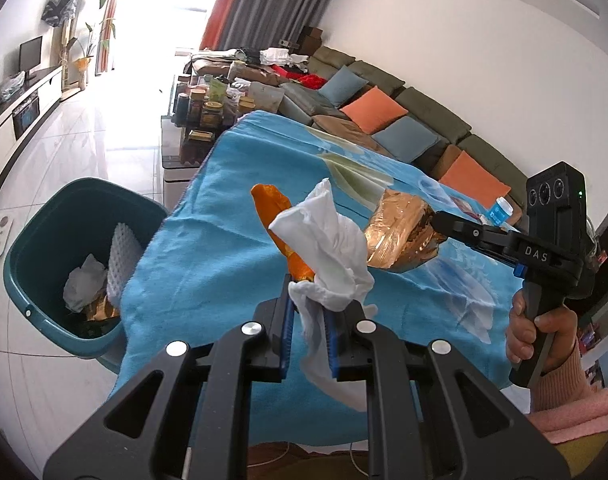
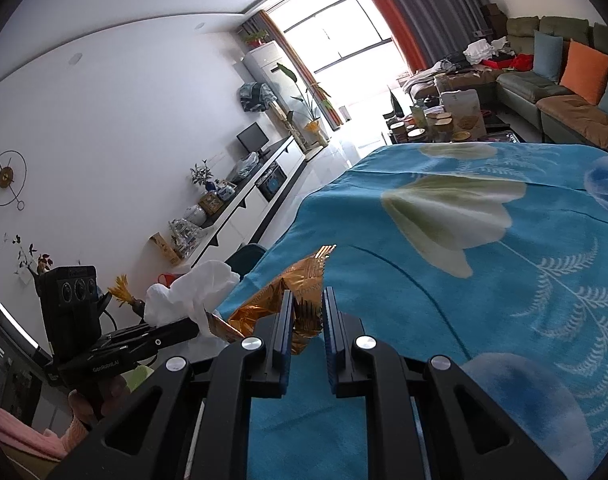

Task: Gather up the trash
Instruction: 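Carry the tissue with the left tool while the right tool carries the gold wrapper to the bin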

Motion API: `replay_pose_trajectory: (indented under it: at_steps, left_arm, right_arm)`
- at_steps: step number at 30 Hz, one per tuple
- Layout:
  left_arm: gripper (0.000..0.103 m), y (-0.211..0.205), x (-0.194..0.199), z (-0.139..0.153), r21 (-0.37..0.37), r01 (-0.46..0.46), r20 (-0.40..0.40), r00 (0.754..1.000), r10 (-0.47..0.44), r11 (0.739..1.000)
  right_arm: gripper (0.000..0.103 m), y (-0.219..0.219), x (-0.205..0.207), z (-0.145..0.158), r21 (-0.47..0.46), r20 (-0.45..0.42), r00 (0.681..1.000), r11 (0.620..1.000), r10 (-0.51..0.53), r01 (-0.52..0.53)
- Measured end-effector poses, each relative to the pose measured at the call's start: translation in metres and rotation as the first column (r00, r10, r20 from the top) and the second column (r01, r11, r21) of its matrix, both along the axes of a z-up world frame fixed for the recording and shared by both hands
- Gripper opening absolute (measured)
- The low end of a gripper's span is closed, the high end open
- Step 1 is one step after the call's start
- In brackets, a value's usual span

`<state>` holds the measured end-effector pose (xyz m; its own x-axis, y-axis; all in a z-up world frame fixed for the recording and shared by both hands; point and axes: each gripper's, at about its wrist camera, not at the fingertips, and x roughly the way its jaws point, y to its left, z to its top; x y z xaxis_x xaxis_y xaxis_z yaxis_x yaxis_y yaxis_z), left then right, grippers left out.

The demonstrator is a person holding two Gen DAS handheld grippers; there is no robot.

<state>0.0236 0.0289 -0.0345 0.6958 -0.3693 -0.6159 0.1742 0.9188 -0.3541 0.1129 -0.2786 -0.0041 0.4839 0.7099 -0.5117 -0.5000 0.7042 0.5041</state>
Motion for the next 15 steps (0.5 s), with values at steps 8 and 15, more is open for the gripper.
replay_pose_trajectory:
  at_steps: [8,15]
  left_arm:
    - [0.014,0.014,-0.005,0.002,-0.002,-0.034,0.0,0.999,0.034,0.999]
    - [0.014,0.024,-0.006,0.003,-0.003,-0.062,0.002,0.998,0.062,0.998]
  right_arm:
    - [0.013,0.014,0.004,0.001,0.001,0.004,1.0,1.0,0.027,-0.027]
    - [0.013,0.027,0.008,0.0,0.003,0.003,0.999,0.999,0.051,-0.051]
